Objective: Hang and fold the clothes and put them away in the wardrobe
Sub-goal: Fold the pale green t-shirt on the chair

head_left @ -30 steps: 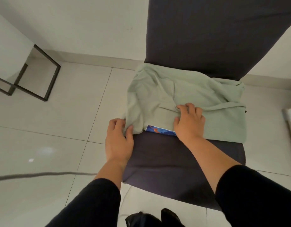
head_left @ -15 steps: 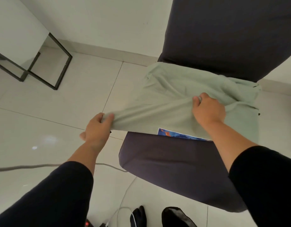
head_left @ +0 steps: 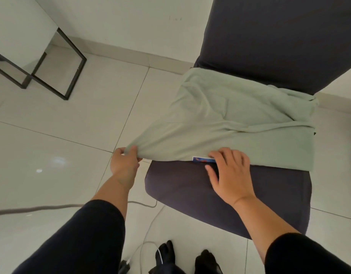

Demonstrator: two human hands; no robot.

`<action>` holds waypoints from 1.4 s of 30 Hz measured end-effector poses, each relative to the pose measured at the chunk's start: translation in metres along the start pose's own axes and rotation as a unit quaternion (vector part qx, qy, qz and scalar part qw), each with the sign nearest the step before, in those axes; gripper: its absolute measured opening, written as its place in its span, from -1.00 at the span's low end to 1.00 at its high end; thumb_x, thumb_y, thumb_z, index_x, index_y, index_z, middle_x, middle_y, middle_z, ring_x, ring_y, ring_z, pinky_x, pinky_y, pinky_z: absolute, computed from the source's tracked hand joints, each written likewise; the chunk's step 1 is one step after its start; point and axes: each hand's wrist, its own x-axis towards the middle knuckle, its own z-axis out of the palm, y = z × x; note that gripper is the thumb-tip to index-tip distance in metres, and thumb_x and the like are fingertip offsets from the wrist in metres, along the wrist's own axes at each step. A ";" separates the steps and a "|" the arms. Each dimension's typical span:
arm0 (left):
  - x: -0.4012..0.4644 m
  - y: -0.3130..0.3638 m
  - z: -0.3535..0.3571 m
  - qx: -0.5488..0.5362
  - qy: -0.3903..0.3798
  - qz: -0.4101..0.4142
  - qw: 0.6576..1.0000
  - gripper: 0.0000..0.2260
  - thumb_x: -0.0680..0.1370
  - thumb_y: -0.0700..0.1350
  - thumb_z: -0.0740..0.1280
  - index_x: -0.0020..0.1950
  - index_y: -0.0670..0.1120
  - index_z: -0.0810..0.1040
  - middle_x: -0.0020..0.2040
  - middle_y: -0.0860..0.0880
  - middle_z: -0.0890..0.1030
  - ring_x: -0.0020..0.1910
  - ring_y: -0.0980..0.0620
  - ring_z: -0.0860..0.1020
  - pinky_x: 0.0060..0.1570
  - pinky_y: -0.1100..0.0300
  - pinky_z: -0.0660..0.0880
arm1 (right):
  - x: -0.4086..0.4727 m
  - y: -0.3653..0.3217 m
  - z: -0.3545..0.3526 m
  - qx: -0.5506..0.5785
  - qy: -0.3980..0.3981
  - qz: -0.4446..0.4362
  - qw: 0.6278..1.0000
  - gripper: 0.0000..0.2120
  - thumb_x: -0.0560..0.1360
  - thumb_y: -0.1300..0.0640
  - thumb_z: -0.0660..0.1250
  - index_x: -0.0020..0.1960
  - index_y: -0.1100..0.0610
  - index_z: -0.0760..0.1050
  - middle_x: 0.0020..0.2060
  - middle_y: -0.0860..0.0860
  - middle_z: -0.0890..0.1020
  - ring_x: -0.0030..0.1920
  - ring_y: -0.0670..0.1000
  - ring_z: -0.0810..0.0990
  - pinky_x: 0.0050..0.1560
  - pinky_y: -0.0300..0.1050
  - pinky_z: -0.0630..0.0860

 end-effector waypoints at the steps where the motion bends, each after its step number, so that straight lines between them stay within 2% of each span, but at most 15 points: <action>1: 0.000 0.002 0.000 -0.001 0.022 0.016 1.000 -0.83 0.55 -0.10 0.30 0.08 -0.12 0.42 -0.24 0.00 0.52 -0.21 -0.03 0.56 -0.03 0.07 0.53 | 0.000 0.004 0.000 -0.012 0.014 0.014 1.000 -0.79 0.48 0.05 0.20 0.06 0.05 0.51 -0.07 0.02 0.51 -0.08 0.13 0.48 0.11 0.00 0.27; 5: -0.004 0.005 -0.003 0.011 0.043 0.069 0.997 -0.86 0.54 -0.14 0.33 0.04 -0.12 0.41 -0.23 0.04 0.49 -0.24 -0.01 0.53 -0.05 0.11 0.51 | 0.010 0.015 -0.002 -0.038 0.007 0.030 0.999 -0.73 0.33 0.31 0.43 -0.02 0.08 0.54 -0.17 0.01 0.55 -0.16 0.12 0.51 0.02 -0.04 0.24; 9: -0.013 0.005 -0.007 0.021 0.052 0.087 0.995 -0.88 0.55 -0.15 0.32 0.03 -0.09 0.41 -0.21 0.04 0.48 -0.17 -0.08 0.54 -0.10 0.12 0.50 | 0.005 0.022 -0.017 -0.005 -0.005 0.004 1.000 -0.85 0.42 0.33 0.39 -0.10 0.12 0.51 -0.23 0.02 0.54 -0.24 0.12 0.48 -0.21 -0.05 0.37; 12: -0.023 -0.002 -0.010 0.044 0.046 0.069 0.996 -0.90 0.55 -0.18 0.30 0.01 -0.09 0.40 -0.20 0.02 0.47 -0.14 -0.11 0.53 -0.08 0.07 0.54 | -0.014 0.027 -0.027 -0.017 -0.020 -0.036 0.999 -0.77 0.33 0.41 0.29 -0.13 0.12 0.47 -0.26 0.02 0.51 -0.26 0.11 0.45 -0.24 -0.06 0.38; 17: -0.040 -0.021 -0.019 0.200 -0.018 0.024 0.979 -0.91 0.49 -0.27 0.19 -0.07 -0.10 0.39 -0.16 -0.07 0.50 -0.29 0.01 0.42 -0.38 0.17 0.33 | -0.044 0.033 -0.033 -0.038 -0.072 -0.067 0.994 -0.84 0.30 0.26 0.26 -0.17 0.05 0.40 -0.33 -0.06 0.46 -0.32 0.02 0.41 -0.21 -0.11 0.33; 18: -0.042 -0.021 -0.021 0.234 -0.027 0.024 0.971 -0.90 0.49 -0.26 0.18 -0.05 -0.10 0.39 -0.15 -0.07 0.50 -0.29 0.02 0.41 -0.38 0.18 0.32 | -0.044 0.032 -0.034 -0.022 -0.073 -0.068 0.995 -0.94 0.37 0.18 0.20 -0.18 0.04 0.40 -0.34 -0.08 0.46 -0.32 0.02 0.41 -0.22 -0.10 0.34; 20: -0.041 -0.017 -0.020 0.308 -0.032 0.037 0.950 -0.86 0.47 -0.24 0.19 0.00 -0.09 0.41 -0.07 -0.08 0.51 -0.18 -0.03 0.46 -0.25 0.13 0.41 | -0.031 0.029 -0.035 0.016 -0.056 -0.034 0.998 -0.81 0.45 0.09 0.06 -0.21 0.05 0.43 -0.34 -0.08 0.47 -0.30 0.03 0.43 -0.21 -0.08 0.35; 24: -0.039 0.010 0.004 0.416 0.032 0.127 0.900 -0.71 0.45 -0.23 0.20 0.15 -0.03 0.44 0.18 -0.05 0.40 0.21 -0.10 0.37 0.04 0.05 0.31 | 0.020 0.025 -0.036 0.077 0.047 0.131 0.987 -0.79 0.45 0.15 0.10 -0.13 0.09 0.51 -0.21 0.00 0.55 -0.15 0.10 0.50 -0.14 -0.02 0.36; 27: -0.034 0.036 0.032 0.339 0.009 0.215 0.916 -0.73 0.49 -0.23 0.20 0.15 -0.05 0.47 0.20 -0.01 0.44 0.11 -0.05 0.46 0.00 0.10 0.36 | 0.063 0.029 -0.036 0.122 0.016 0.237 0.964 -0.78 0.52 0.22 0.15 0.01 0.10 0.57 -0.05 0.05 0.60 0.02 0.14 0.52 0.02 0.02 0.40; 31: -0.021 0.073 0.084 0.186 -0.083 0.257 0.945 -0.82 0.54 -0.21 0.17 0.09 -0.07 0.48 0.12 0.00 0.50 -0.08 -0.04 0.61 0.04 0.05 0.54 | 0.110 0.039 -0.027 0.221 -0.172 0.368 0.887 -0.73 0.55 0.15 0.15 0.10 0.17 0.59 0.14 0.16 0.60 0.19 0.19 0.53 0.16 -0.06 0.43; 34: -0.021 0.095 0.120 0.057 -0.150 0.153 0.975 -0.76 0.59 -0.19 0.19 0.25 -0.13 0.39 0.13 -0.04 0.45 -0.29 0.05 0.61 -0.09 0.08 0.61 | 0.120 0.044 -0.011 0.233 -0.187 0.415 0.859 -0.66 0.54 0.07 0.19 0.13 0.27 0.58 0.13 0.21 0.61 0.17 0.21 0.55 0.14 -0.07 0.46; 37: -0.017 0.101 0.148 0.037 -0.187 0.047 0.981 -0.65 0.56 -0.17 0.29 0.32 -0.16 0.31 -0.05 -0.09 0.51 -0.38 0.04 0.59 -0.26 0.08 0.63 | 0.127 0.049 -0.002 0.270 -0.189 0.450 0.830 -0.66 0.43 0.02 0.29 0.05 0.25 0.59 0.01 0.18 0.65 0.05 0.19 0.61 -0.04 -0.11 0.48; 39: -0.016 0.099 0.160 0.068 -0.189 0.041 0.979 -0.75 0.52 -0.22 0.34 0.16 -0.22 0.43 -0.19 -0.11 0.55 -0.49 0.08 0.55 -0.50 0.19 0.56 | 0.130 0.049 -0.005 0.287 -0.209 0.449 0.820 -0.67 0.39 0.00 0.36 0.00 0.24 0.59 -0.08 0.15 0.66 -0.04 0.17 0.63 -0.15 -0.16 0.44; 41: -0.015 0.096 0.167 0.071 -0.174 0.047 0.981 -0.96 0.50 -0.29 0.32 -0.08 -0.20 0.48 -0.33 -0.11 0.50 -0.57 0.11 0.47 -0.56 0.23 0.52 | 0.131 0.050 -0.006 0.288 -0.226 0.437 0.822 -0.69 0.38 0.01 0.39 -0.02 0.23 0.58 -0.11 0.14 0.66 -0.07 0.15 0.63 -0.17 -0.16 0.43; 42: -0.017 0.098 0.166 0.049 -0.163 0.039 0.985 -0.93 0.51 -0.31 0.29 -0.15 -0.18 0.46 -0.35 -0.11 0.47 -0.57 0.11 0.45 -0.53 0.22 0.53 | 0.132 0.050 -0.007 0.290 -0.223 0.427 0.827 -0.75 0.40 0.06 0.38 -0.03 0.21 0.58 -0.13 0.13 0.67 -0.07 0.14 0.63 -0.17 -0.17 0.44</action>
